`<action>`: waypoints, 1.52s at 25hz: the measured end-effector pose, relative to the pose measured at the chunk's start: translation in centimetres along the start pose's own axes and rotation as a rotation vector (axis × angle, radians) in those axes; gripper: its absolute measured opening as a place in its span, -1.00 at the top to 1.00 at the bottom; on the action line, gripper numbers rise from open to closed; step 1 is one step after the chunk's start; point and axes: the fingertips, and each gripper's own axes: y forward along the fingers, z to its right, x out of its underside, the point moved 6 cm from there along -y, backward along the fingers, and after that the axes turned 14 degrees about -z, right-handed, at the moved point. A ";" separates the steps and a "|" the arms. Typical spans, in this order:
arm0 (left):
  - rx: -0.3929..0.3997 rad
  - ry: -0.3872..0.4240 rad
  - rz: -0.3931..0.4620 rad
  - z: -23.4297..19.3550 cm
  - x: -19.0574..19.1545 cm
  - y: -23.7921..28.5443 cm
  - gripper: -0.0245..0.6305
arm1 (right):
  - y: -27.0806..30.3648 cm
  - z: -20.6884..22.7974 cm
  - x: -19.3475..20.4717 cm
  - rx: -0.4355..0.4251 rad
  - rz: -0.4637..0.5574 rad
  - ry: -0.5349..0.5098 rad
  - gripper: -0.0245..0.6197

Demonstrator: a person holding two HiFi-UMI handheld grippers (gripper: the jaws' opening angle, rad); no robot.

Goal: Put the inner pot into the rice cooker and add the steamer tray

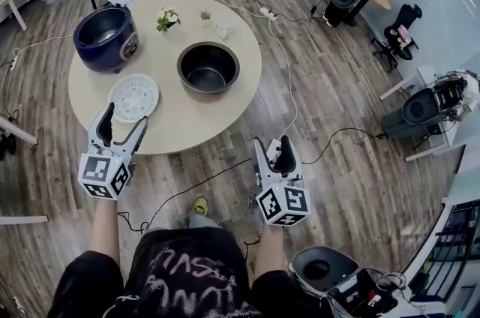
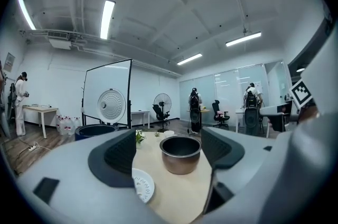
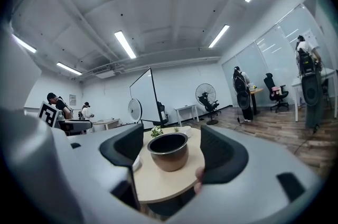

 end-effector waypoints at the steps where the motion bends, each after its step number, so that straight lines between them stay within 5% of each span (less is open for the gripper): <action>1: -0.005 0.003 0.002 0.2 -0.4 0.8 -0.24 | 0.8 0.6 -0.4 -0.005 -0.001 0.002 -0.14; 21: 0.002 -0.027 -0.060 -1.0 -2.9 11.4 -0.24 | 11.9 4.0 -3.0 -0.063 -0.085 0.043 -0.10; 38: 0.152 -0.075 -0.304 -4.9 -0.5 25.9 -0.23 | 24.5 4.2 -2.1 -0.053 -0.284 0.067 -0.06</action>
